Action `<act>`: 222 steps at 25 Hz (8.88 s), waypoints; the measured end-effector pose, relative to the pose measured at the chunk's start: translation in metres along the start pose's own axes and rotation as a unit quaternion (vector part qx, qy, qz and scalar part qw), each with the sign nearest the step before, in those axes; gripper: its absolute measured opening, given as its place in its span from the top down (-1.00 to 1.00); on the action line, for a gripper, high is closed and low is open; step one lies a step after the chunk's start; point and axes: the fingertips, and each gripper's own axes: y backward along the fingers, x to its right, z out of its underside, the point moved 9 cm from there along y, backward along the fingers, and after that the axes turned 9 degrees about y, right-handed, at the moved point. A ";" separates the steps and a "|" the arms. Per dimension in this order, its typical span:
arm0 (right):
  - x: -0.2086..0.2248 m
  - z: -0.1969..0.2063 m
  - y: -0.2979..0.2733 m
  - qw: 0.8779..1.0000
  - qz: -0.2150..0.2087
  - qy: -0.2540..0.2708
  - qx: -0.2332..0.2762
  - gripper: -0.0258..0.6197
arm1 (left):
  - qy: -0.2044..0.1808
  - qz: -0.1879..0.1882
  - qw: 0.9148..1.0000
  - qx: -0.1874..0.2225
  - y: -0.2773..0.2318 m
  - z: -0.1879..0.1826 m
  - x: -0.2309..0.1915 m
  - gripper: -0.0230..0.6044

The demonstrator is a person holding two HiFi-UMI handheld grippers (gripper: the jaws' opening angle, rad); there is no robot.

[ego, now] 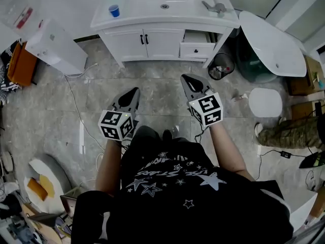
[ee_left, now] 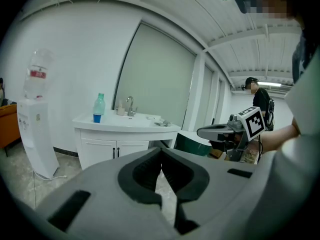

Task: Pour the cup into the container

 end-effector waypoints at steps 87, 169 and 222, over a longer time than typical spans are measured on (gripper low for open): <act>0.122 -0.091 -0.670 0.912 -0.371 0.164 -0.067 -0.22 | 0.144 -0.238 0.957 0.076 -0.209 -0.204 -0.427 0.89; 0.321 -0.312 -0.769 0.958 -0.269 0.102 0.008 0.06 | 0.053 -0.174 0.977 0.113 -0.309 -0.391 -0.490 0.89; 0.304 -0.338 -0.886 0.827 -0.035 0.558 -0.058 0.08 | 0.095 -0.188 0.970 0.118 -0.340 -0.401 -0.550 0.89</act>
